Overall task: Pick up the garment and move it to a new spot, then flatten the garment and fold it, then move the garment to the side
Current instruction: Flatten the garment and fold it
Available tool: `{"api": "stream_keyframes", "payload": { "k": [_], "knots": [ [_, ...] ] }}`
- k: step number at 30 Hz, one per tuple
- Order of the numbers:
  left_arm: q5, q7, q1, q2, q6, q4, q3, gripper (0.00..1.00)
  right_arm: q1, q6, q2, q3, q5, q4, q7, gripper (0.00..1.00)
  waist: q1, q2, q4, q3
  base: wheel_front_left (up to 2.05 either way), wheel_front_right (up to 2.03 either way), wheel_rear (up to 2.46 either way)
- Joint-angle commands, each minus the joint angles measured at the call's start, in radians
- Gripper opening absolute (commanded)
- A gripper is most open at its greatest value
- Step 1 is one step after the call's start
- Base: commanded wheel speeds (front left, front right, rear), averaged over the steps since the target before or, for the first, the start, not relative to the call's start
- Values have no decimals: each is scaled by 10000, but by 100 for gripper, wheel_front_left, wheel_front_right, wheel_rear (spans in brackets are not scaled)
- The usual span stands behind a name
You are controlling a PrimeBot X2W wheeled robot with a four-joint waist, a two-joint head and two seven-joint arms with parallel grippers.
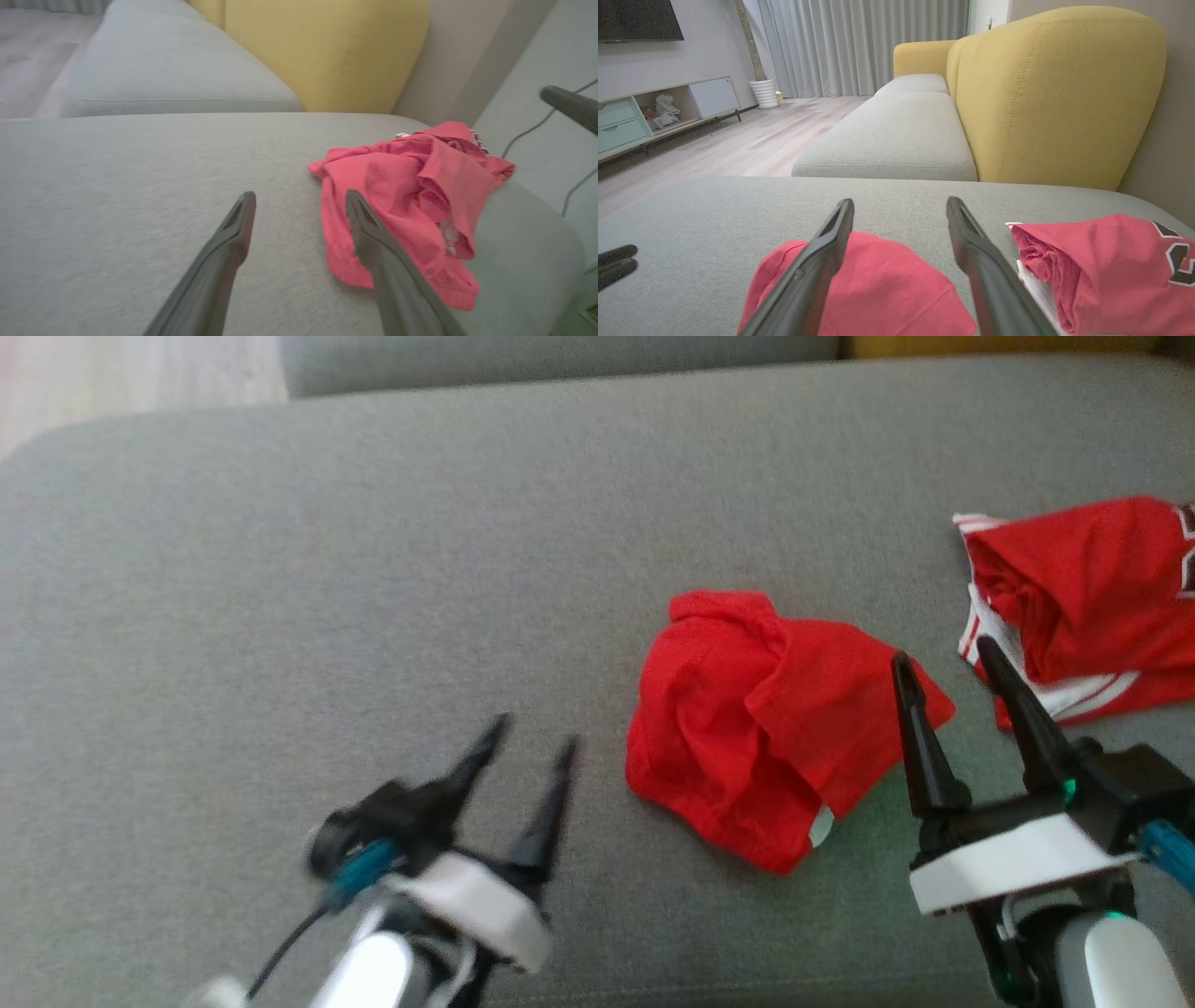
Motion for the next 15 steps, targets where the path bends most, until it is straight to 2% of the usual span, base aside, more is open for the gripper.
{"api": "stream_keyframes", "payload": {
  "k": [1, 7, 8, 13, 14, 15],
  "knots": [
    [-44, 40, -558, -55, -92, -224, 169, 100, -445, 67, -23, 272, 71, -346, -104, 100, 0, 0, -190, 326, 0, 0, 0],
    [-353, 714, -1600, -257, -518, 1131, -894, 100, -814, 67, 0, 386, 180, -245, -183, 100, 0, 0, -784, 1057, 0, 0, 0],
    [-483, 903, -1872, -283, -567, 1694, -1092, 100, -885, 67, 7, 379, 220, -190, -236, 100, 0, 0, -990, 1234, 0, 0, 0],
    [-676, 1056, -2260, -306, -563, 2590, -1264, 100, -935, 67, 16, 308, 287, -75, -368, 100, 0, 0, -1275, 1411, 0, 0, 0],
    [-719, 979, -2340, -309, -557, 2681, -1256, 28, -933, 67, 18, 289, 303, -52, -398, 100, 0, 0, -1305, 1434, 0, 0, 0],
    [-754, 911, -2403, -311, -545, 2754, -1236, 0, -926, 67, 19, 258, 321, -28, -427, 100, 0, 0, -1315, 1438, 0, 0, 0]
  ]
}}
